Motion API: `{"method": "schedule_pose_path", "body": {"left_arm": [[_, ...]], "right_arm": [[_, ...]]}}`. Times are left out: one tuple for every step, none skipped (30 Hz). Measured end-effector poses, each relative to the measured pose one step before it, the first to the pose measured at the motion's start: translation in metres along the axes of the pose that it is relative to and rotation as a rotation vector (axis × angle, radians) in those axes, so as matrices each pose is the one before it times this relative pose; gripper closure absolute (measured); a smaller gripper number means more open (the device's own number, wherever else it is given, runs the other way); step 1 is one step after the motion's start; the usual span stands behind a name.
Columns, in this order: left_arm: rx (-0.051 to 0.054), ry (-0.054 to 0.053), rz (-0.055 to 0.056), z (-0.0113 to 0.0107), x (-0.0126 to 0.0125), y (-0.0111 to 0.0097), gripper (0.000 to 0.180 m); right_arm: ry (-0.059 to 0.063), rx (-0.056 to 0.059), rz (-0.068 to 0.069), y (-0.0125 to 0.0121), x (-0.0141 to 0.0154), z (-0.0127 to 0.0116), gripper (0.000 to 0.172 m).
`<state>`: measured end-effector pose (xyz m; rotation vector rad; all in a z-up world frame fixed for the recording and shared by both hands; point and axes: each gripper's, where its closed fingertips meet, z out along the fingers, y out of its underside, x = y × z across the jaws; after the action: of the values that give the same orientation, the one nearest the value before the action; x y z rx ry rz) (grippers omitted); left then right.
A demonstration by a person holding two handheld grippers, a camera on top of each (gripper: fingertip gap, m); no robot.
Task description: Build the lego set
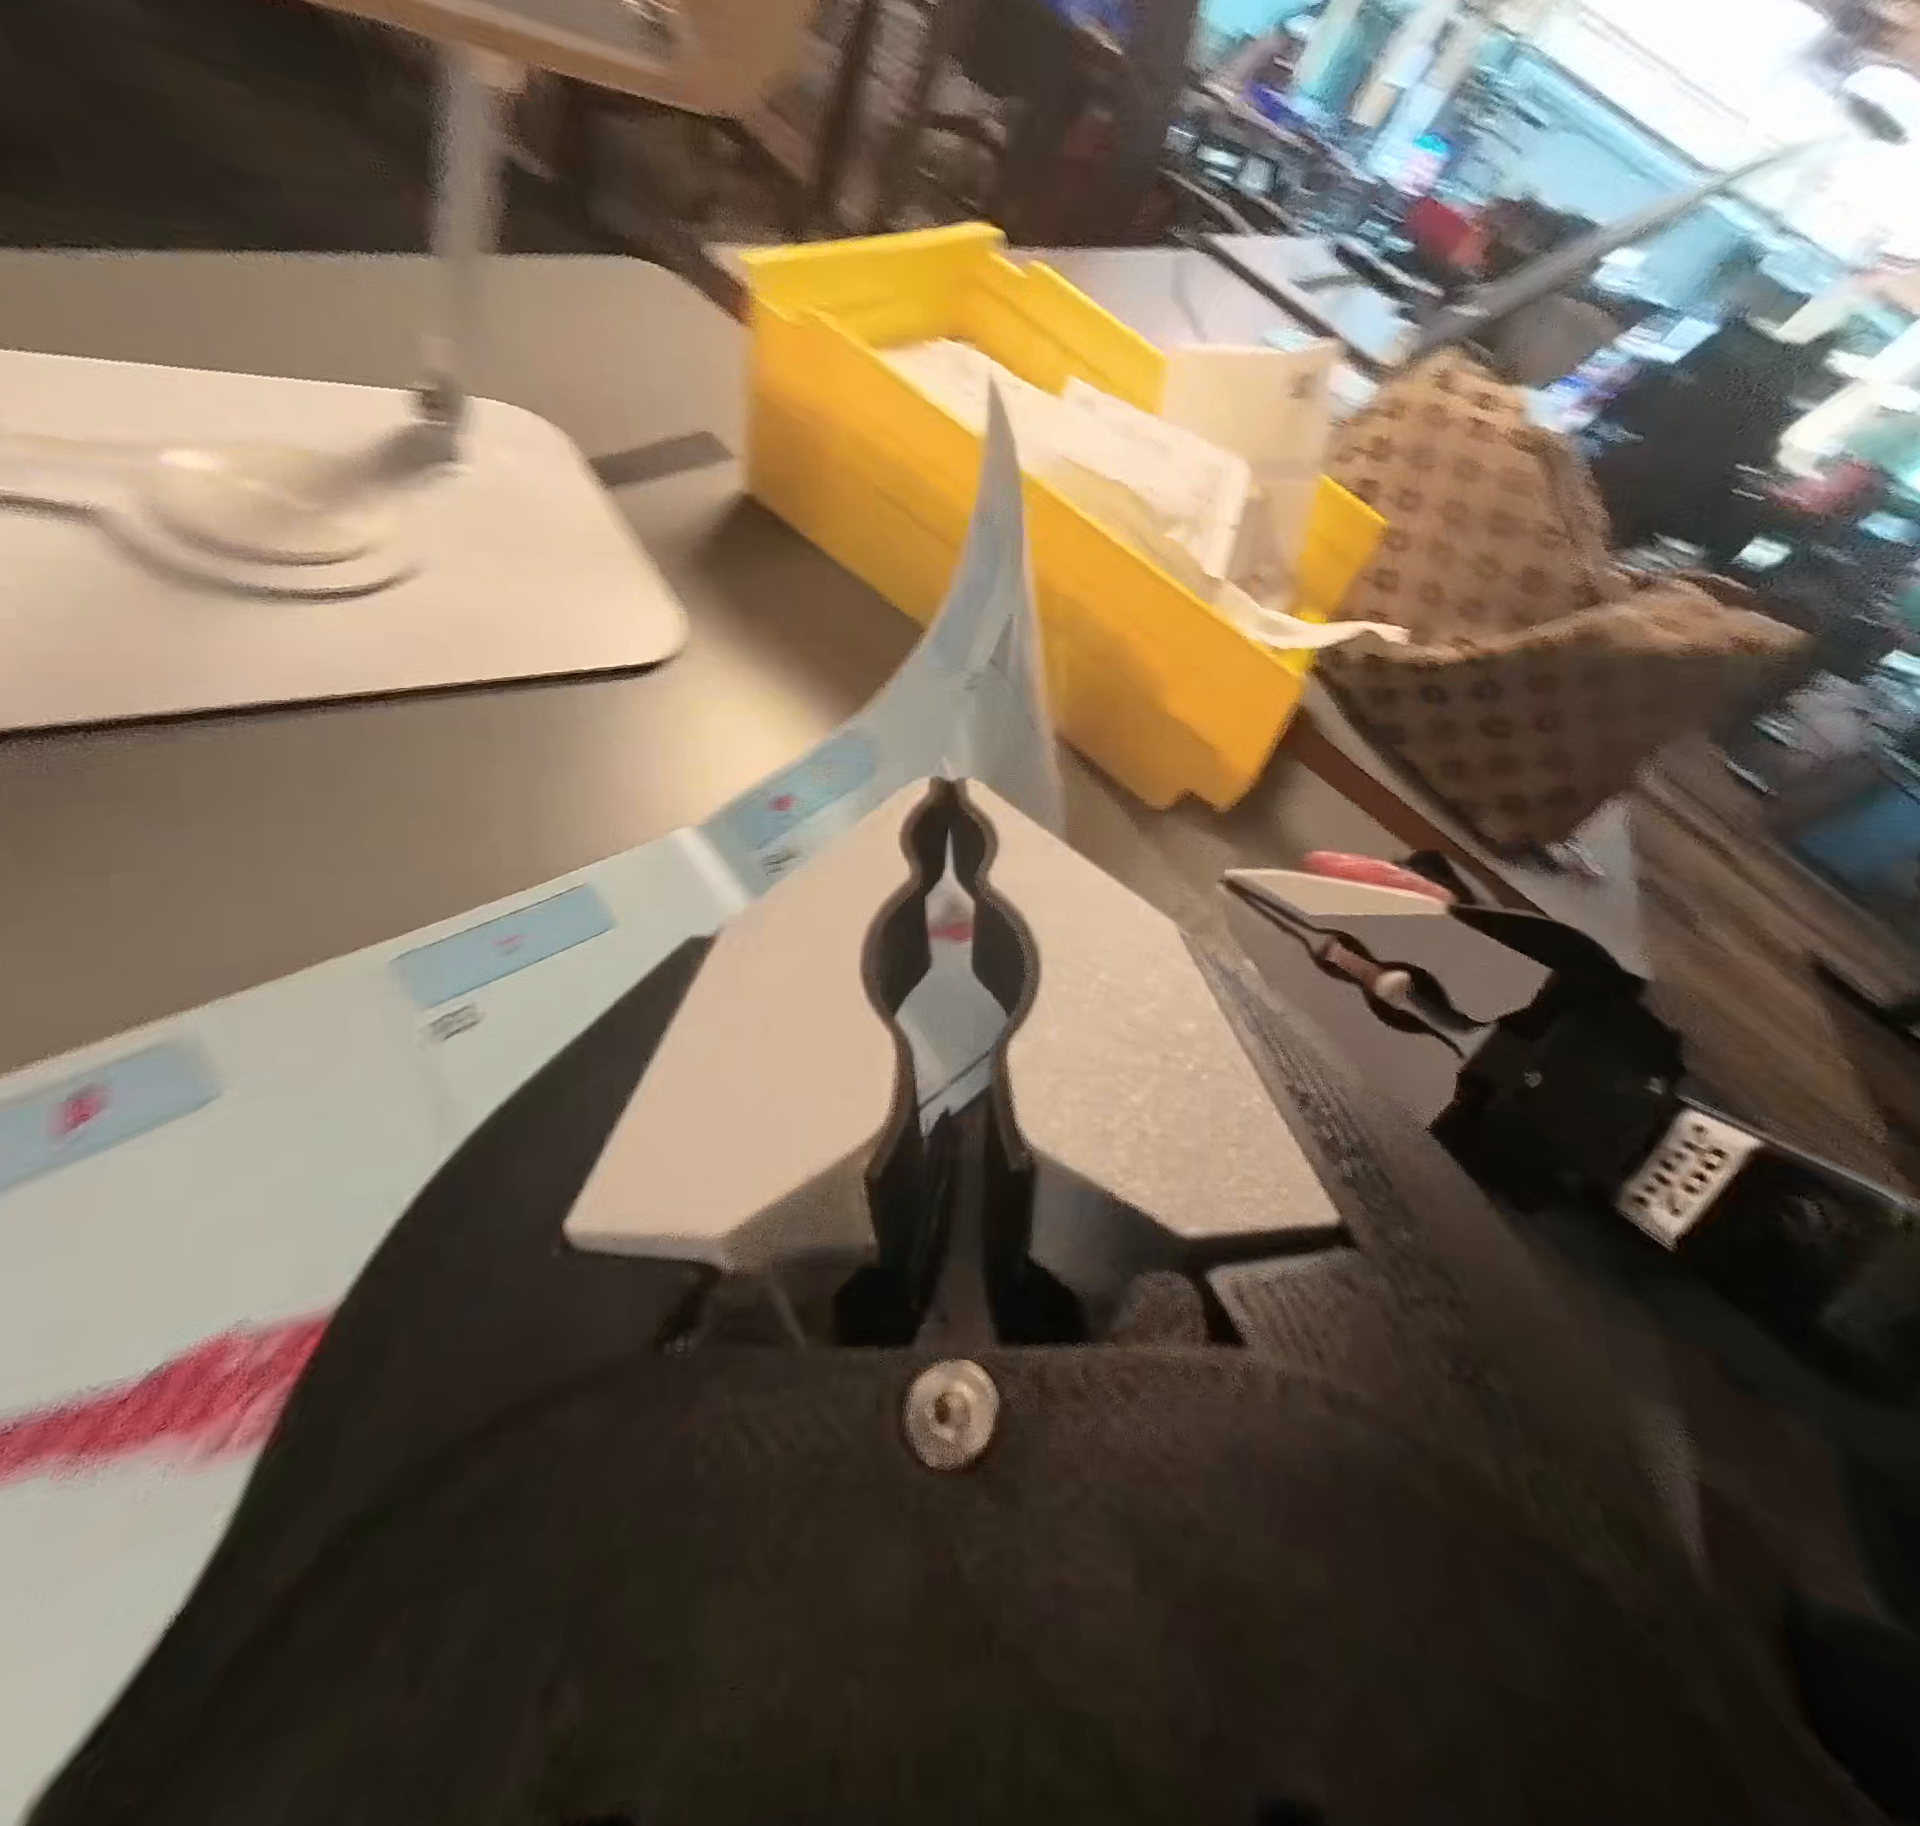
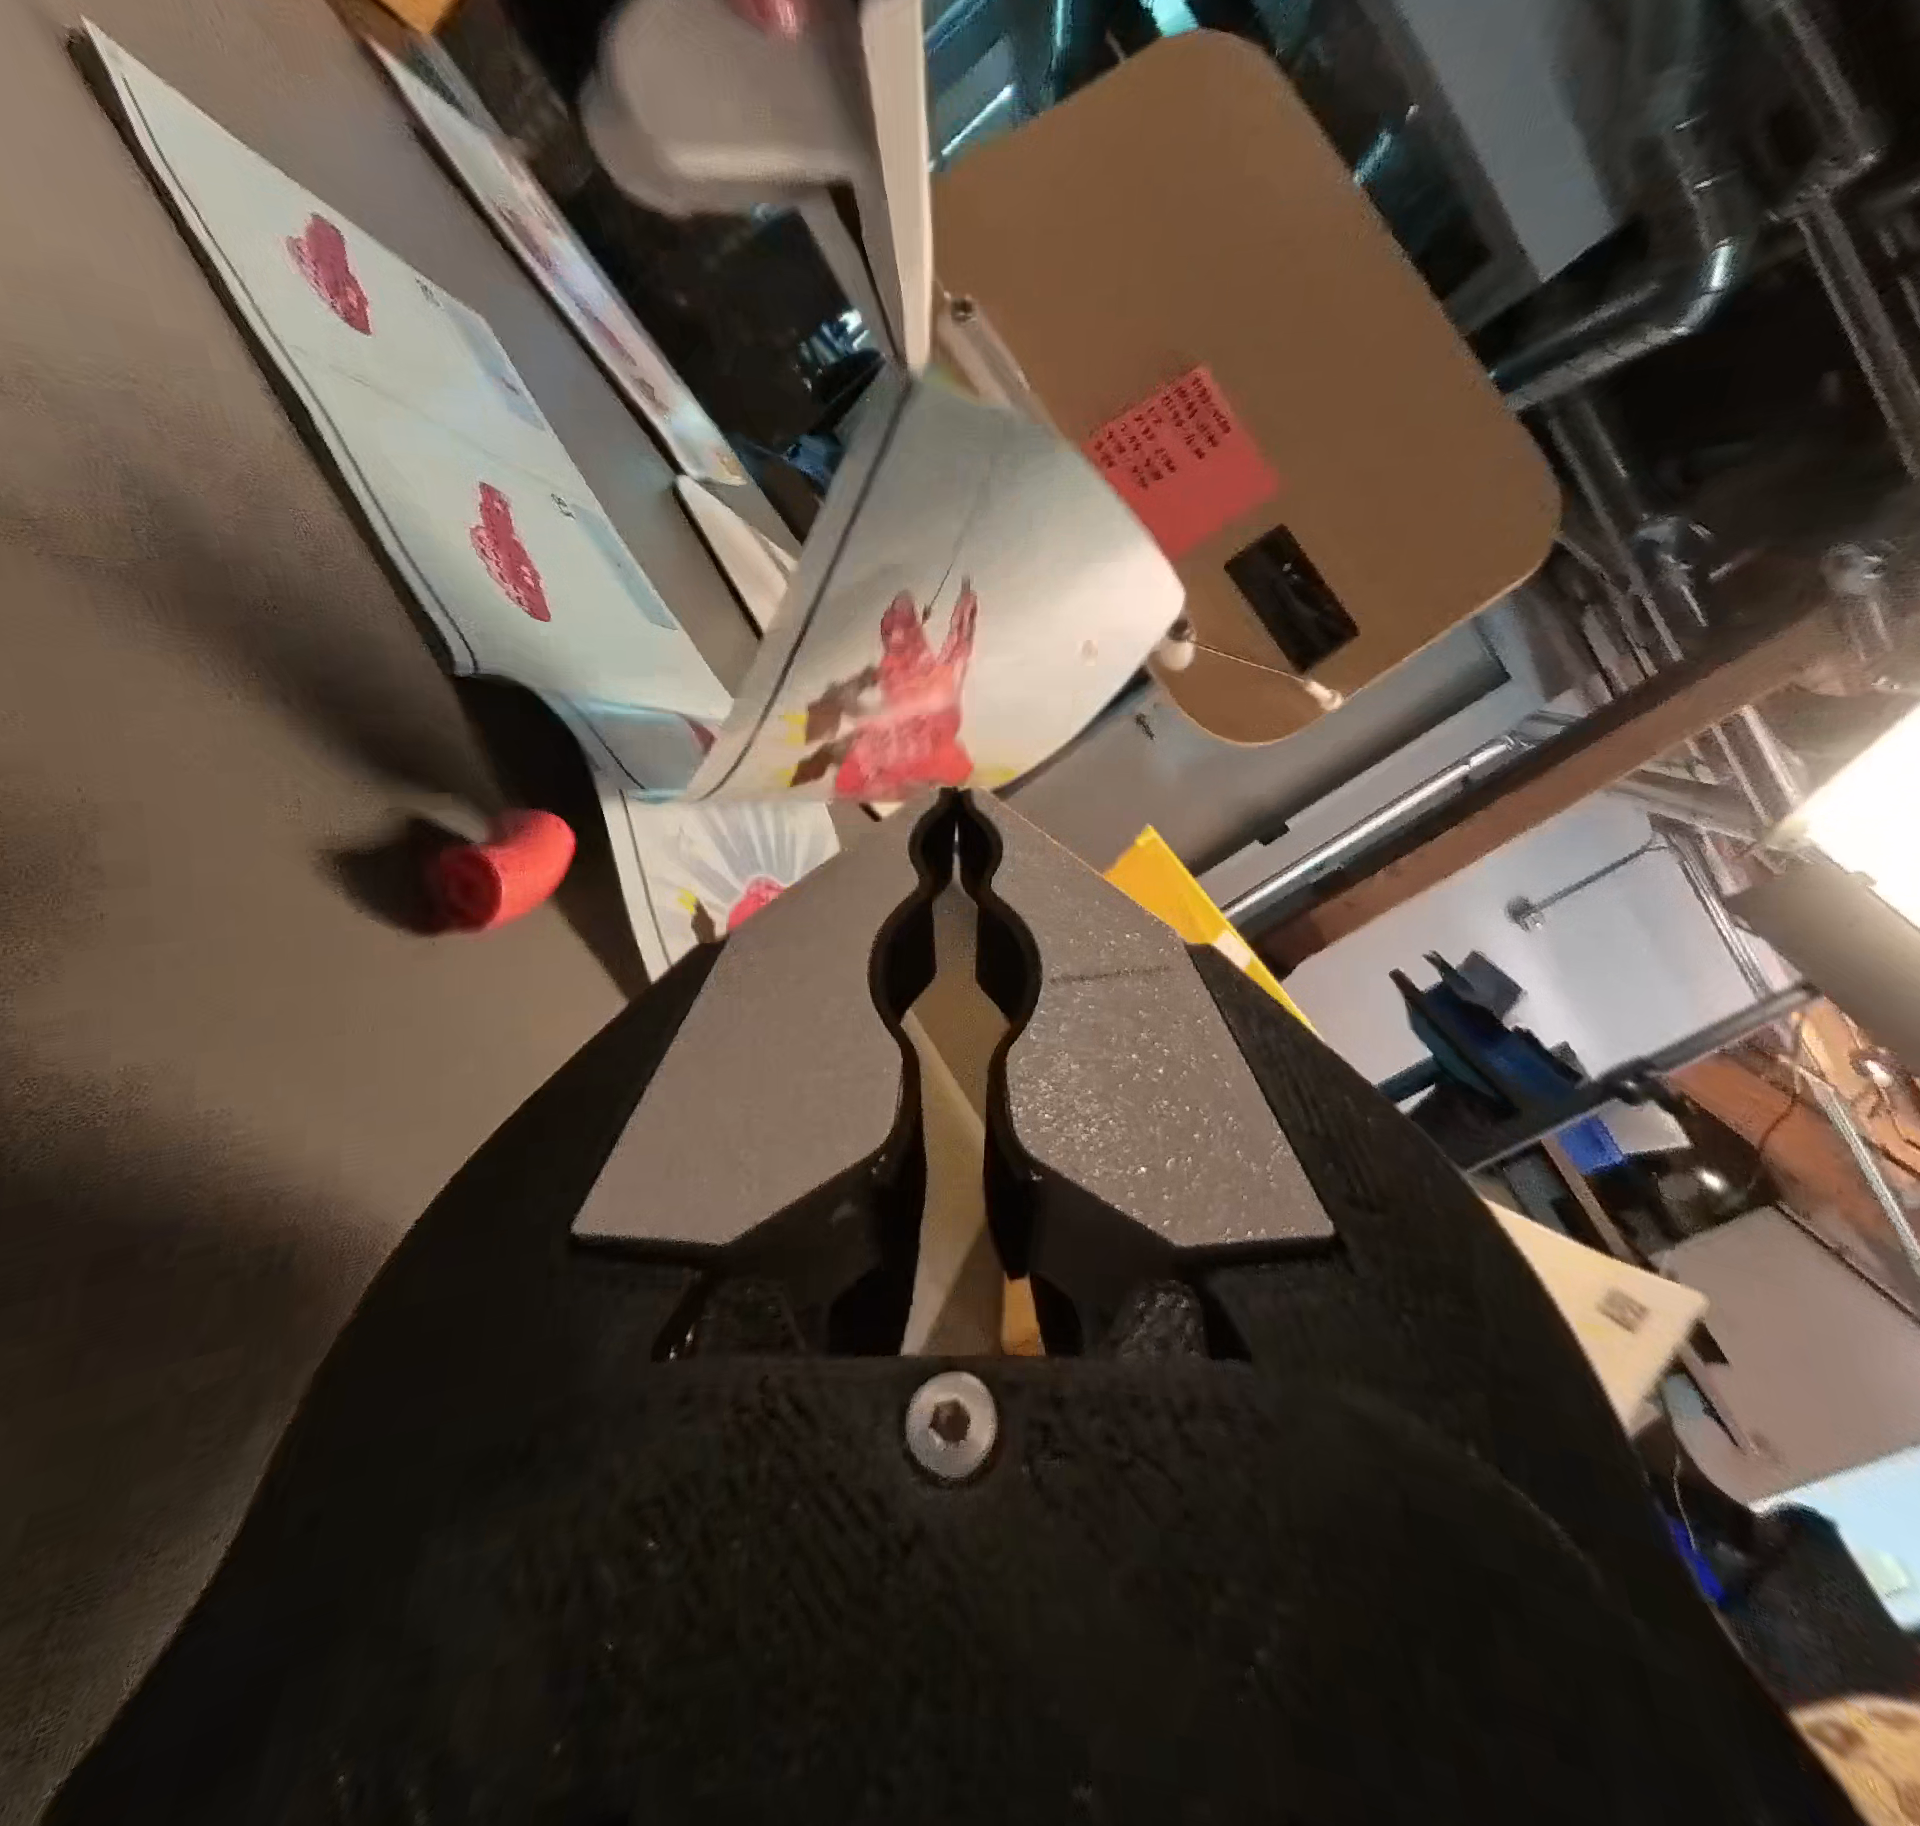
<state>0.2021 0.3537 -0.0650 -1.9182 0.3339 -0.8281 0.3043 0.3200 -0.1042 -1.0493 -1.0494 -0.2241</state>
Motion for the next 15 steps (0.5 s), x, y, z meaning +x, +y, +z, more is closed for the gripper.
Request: {"method": "schedule_pose_path", "body": {"left_arm": [[0.0143, -0.0826, 0.0131, -0.01203, -0.00979, -0.00064, 0.180], [-0.0008, -0.0813, 0.0298, -0.01177, -0.00806, 0.00150, 0.180], [-0.0097, -0.0741, 0.0397, -0.01172, -0.00599, 0.00297, 0.180], [-0.0128, -0.0800, 0.0451, -0.01117, -0.00733, 0.00392, 0.180], [-0.0162, -0.0840, 0.0510, -0.00984, -0.00953, 0.00499, 0.180], [-0.0221, -0.0801, 0.0483, -0.00811, -0.01105, 0.00611, 0.180], [-0.0213, -0.0660, 0.0356, -0.00629, -0.01043, 0.00619, 0.180], [-0.0152, -0.0524, 0.0165, -0.00463, -0.00943, 0.00529, 0.180], [-0.0104, -0.0375, 0.0034, -0.00353, -0.00752, 0.00421, 0.179], [-0.0101, -0.0353, -0.0009, -0.00343, -0.00682, 0.00342, 0.172], [-0.0130, -0.0387, 0.0094, -0.00461, -0.00628, 0.00288, 0.164], [-0.0121, -0.0463, 0.0250, -0.00666, -0.00602, 0.00198, 0.155], [0.0030, -0.0533, 0.0353, -0.00871, -0.00573, -0.00024, 0.148], [0.0220, -0.0406, 0.0383, -0.01021, -0.00317, -0.00266, 0.145], [0.0357, -0.0265, 0.0314, -0.01092, -0.00106, -0.00398, 0.140]], "right_arm": [[-0.0084, -0.0170, 0.0115, 0.00123, -0.00266, 0.00821, 0.172], [-0.0179, -0.0248, 0.0247, 0.00286, -0.00323, 0.00847, 0.172], [-0.0284, -0.0315, 0.0328, 0.00406, -0.00401, 0.00866, 0.172], [-0.0376, -0.0371, 0.0345, 0.00451, -0.00460, 0.00804, 0.172], [-0.0332, -0.0320, 0.0363, 0.00244, -0.00297, 0.00707, 0.172], [-0.0277, -0.0141, 0.0446, -0.00098, -0.00179, 0.00562, 0.172], [-0.0432, -0.0142, 0.0497, -0.00160, -0.00405, 0.00528, 0.172], [-0.0508, -0.0276, 0.0487, -0.00007, -0.00545, 0.00607, 0.172], [-0.0515, -0.0353, 0.0450, 0.00051, -0.00607, 0.00713, 0.172], [-0.0562, -0.0333, 0.0423, -0.00041, -0.00710, 0.00697, 0.172], [-0.0509, -0.0275, 0.0398, -0.00146, -0.00658, 0.00646, 0.171], [-0.0348, -0.0185, 0.0354, -0.00250, -0.00443, 0.00532, 0.170], [-0.0366, -0.0143, 0.0301, -0.00264, -0.00478, 0.00432, 0.169], [-0.0409, -0.0177, 0.0319, -0.00206, -0.00519, 0.00402, 0.168], [-0.0383, -0.0205, 0.0397, -0.00118, -0.00435, 0.00403, 0.166]]}}
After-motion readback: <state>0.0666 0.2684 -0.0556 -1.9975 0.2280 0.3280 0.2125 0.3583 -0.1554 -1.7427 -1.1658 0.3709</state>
